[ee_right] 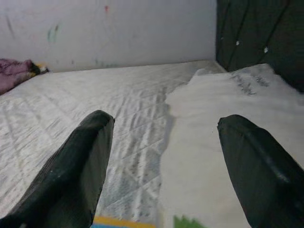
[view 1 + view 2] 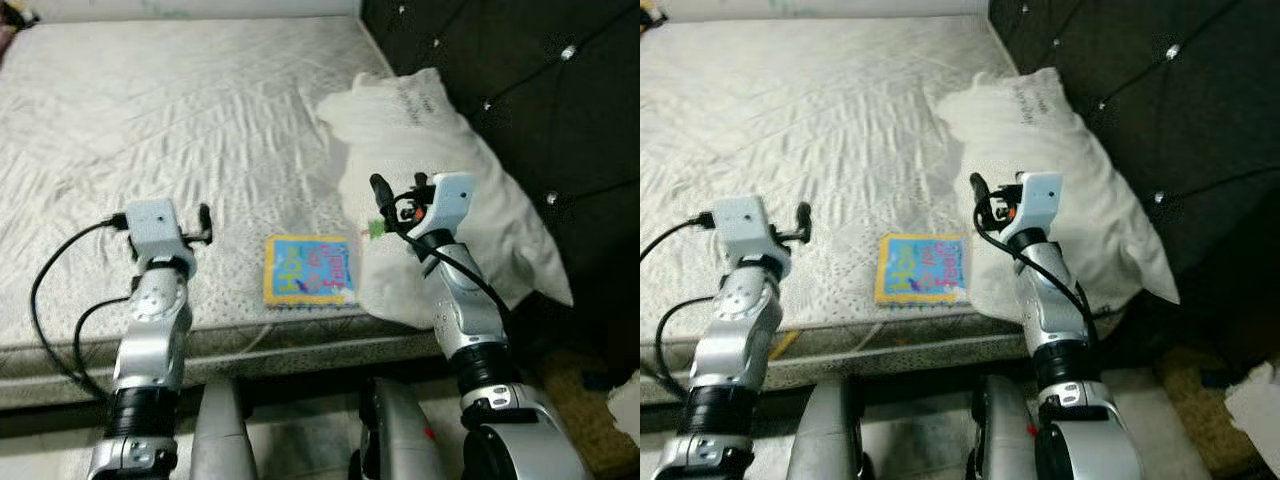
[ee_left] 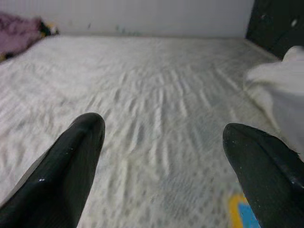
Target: Clean up the room
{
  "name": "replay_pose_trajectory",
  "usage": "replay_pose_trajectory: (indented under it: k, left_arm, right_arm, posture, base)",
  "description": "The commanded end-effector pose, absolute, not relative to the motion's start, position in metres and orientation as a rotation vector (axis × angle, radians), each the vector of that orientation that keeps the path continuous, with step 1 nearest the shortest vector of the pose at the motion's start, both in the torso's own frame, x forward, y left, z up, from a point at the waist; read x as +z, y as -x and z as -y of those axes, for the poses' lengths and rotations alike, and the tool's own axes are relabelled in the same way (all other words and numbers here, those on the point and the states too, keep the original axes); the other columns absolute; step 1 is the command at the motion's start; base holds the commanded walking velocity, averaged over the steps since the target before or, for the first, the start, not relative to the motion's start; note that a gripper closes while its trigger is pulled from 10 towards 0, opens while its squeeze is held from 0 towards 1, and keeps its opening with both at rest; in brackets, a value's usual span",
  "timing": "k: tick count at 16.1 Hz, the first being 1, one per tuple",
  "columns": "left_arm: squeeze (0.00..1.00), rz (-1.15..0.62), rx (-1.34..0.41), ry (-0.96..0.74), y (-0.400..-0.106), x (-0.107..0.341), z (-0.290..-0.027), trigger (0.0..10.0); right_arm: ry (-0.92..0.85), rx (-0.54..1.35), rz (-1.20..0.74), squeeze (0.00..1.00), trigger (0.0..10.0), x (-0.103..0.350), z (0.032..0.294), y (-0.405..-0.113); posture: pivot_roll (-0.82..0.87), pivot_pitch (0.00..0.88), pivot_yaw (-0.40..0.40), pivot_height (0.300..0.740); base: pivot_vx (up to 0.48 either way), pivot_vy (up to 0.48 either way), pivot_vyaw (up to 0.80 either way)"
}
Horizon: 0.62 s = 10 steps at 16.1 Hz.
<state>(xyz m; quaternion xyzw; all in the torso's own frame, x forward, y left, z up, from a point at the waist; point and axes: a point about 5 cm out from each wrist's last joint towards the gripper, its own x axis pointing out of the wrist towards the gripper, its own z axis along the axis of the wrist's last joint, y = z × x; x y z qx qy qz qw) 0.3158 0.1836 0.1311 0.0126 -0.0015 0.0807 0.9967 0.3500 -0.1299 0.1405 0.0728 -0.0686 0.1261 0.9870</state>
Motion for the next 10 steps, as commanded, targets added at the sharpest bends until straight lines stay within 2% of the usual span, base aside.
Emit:
replay_pose_trajectory:
  k: [1,6,10]
  left_arm:
    - [0.00,0.023,0.170,-0.043,-0.3192,0.1355,-0.1834,10.0]
    - [0.00,0.057,0.180,-0.081,-0.3239,0.1432,-0.1820,10.0]
    - [0.00,0.057,0.180,-0.081,-0.3239,0.1432,-0.1820,10.0]
  right_arm:
    - [-0.153,0.250,0.177,0.00,10.0,0.1509,0.1282,-0.3535]
    - [-0.158,0.210,0.184,0.00,10.0,0.1491,0.1350,-0.3509]
    - [-0.158,0.210,0.184,0.00,10.0,0.1491,0.1350,-0.3509]
  posture:
    - [0.05,0.000,-0.009,0.644]
    - [0.05,0.000,0.000,0.692]
    - [0.05,0.000,0.000,0.692]
  base:
    - [0.000,0.000,0.00]
    - [0.000,0.000,0.00]
    - [0.000,0.000,0.00]
